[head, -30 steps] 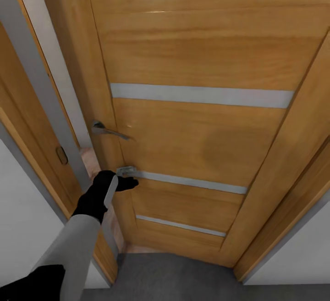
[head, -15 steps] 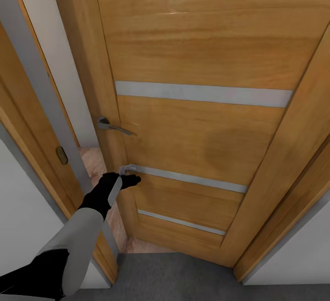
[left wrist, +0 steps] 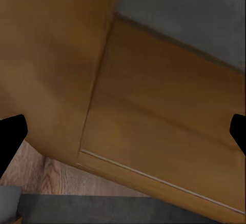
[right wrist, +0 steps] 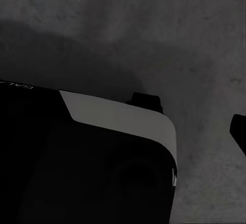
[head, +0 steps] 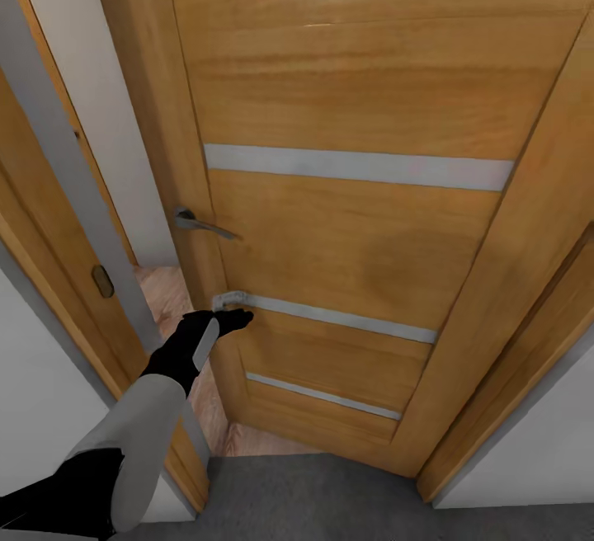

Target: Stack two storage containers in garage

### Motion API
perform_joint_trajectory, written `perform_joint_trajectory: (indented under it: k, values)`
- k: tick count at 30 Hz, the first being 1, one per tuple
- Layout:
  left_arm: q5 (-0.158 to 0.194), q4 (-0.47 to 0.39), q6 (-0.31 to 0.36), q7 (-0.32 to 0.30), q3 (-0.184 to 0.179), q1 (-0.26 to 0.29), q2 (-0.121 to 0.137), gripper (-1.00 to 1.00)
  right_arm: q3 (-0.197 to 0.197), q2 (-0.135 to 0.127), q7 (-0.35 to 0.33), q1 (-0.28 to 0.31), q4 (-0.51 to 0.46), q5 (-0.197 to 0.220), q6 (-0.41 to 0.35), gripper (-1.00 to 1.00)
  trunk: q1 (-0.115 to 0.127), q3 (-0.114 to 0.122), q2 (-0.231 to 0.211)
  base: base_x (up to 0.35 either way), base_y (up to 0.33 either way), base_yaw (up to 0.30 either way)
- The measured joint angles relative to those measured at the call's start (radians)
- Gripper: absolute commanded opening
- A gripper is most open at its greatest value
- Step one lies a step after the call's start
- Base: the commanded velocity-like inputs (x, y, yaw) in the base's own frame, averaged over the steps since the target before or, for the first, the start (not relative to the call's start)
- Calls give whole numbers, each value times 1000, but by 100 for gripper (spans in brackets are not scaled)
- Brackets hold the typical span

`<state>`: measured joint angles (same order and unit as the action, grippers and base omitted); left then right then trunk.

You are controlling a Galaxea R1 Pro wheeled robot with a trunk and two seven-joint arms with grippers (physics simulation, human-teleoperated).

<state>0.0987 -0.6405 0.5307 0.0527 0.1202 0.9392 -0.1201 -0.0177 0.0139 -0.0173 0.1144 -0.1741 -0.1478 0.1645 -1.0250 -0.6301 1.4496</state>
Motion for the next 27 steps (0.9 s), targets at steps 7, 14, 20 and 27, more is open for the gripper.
perform_joint_trajectory:
  k: [7, 14, 20, 27]
  values:
    - [-2, 12, -1, -1, -2, -1, 0, 100, 0, 0, -1, 0, 0, 1, 0, 100, 0, 0, 0, 0, 0, -265]
    - [18, 29, -3, -4, -3, -2, -3, 100, 0, 0, 1, 0, 0, -1, 0, 100, 0, 0, 0, 0, 0, -49]
    - [18, 33, -3, -4, -3, -2, -3, 100, 0, 0, 2, 0, 0, -1, 0, 100, 0, 0, 0, 0, 0, -3]
    - [18, 33, -3, -4, -2, -2, -3, 100, 0, 0, 4, 0, 0, -1, 0, 100, 0, 0, 0, 0, 0, 0]
